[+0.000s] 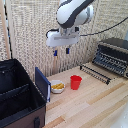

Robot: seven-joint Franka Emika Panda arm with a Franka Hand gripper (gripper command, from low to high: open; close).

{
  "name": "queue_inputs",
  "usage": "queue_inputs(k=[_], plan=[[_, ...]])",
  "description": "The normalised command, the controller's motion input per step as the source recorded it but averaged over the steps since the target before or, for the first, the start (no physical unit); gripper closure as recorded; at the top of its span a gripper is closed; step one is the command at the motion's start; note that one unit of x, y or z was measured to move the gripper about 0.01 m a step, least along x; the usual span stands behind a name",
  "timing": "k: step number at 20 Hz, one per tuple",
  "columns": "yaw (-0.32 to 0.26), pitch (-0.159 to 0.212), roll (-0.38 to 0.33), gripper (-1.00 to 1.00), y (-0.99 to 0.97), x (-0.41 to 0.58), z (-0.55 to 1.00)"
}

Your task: Kindly spot and seek the red cup placed ahead of you. Cautiously adjust your gripper towards the red cup, gripping it gently. Find the after-storage area of the caddy. Relocate the red cup in your grip over the rear portion and softly release it into the compartment.

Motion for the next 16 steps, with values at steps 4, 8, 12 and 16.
queue_inputs(k=[4,8,12,16], plan=[[-0.139,0.032,0.02,-1.0,-0.58,-0.016,-0.14],[-0.19,0.043,0.02,-1.0,-0.65,-0.002,-0.13],[-0.186,0.076,0.019,-1.0,-0.65,-0.008,-0.13],[-0.17,0.103,0.011,-1.0,-0.55,-0.071,-0.16]])
